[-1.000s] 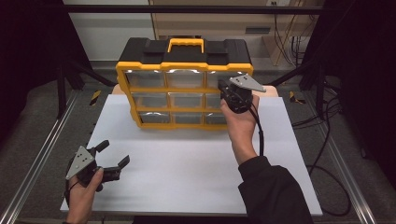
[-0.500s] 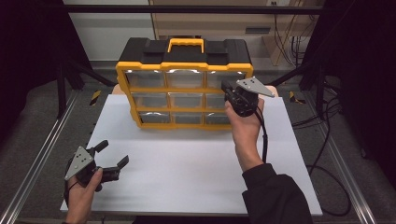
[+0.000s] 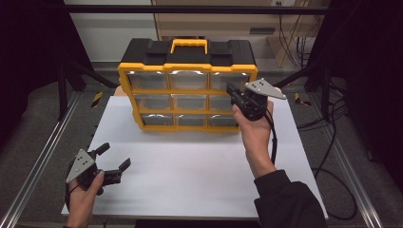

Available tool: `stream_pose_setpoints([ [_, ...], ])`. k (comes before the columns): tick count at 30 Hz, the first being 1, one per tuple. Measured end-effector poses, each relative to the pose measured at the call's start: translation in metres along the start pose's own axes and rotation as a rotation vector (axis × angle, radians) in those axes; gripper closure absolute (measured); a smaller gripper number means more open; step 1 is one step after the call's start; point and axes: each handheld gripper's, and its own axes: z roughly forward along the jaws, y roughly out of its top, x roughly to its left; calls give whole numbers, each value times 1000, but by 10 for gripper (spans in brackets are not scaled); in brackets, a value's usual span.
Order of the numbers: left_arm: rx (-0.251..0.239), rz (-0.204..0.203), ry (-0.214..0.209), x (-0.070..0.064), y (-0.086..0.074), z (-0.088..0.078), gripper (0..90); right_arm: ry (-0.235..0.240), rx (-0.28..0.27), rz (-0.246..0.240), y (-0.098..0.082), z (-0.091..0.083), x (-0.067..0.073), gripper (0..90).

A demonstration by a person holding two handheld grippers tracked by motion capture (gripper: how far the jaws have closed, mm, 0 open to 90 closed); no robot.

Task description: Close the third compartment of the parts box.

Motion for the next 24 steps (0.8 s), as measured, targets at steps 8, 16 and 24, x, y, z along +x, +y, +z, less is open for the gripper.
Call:
stream_pose_setpoints([
  [8,0,0,-3,-1,0,0,13,31,-2,-26,2,-3,3,717],
  [16,3,0,-3,0,0,0,13,56,-13,-26,5,-3,4,438],
  [24,2,2,0,-1,0,0,13,78,-14,-64,7,-5,7,390],
])
